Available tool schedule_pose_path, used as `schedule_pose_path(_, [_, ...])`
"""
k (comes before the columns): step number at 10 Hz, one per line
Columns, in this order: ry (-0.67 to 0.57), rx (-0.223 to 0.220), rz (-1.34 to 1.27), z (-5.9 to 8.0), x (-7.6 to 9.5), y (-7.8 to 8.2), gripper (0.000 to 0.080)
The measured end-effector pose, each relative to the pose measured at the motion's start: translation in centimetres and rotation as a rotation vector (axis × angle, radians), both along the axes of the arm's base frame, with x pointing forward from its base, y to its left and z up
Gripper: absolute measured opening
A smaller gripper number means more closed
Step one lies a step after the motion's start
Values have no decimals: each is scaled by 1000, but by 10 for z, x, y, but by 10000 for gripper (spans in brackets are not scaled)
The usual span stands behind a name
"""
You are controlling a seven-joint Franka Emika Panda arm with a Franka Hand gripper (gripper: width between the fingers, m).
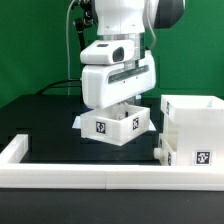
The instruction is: Assemble drawer
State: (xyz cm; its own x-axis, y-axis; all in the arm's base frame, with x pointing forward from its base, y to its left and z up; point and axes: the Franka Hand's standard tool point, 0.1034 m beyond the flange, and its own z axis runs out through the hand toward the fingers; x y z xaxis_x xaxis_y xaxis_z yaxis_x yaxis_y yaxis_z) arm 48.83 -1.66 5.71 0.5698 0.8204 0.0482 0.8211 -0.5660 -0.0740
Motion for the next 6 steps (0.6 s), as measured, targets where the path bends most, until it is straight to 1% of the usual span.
schedule_pose_path(4, [-16, 7, 254, -3, -1, -2, 44])
schedule_pose_path(5, [-28, 4, 397, -3, 3, -9, 44])
schedule_pose_path(6, [-39, 0, 486, -3, 8, -13, 44])
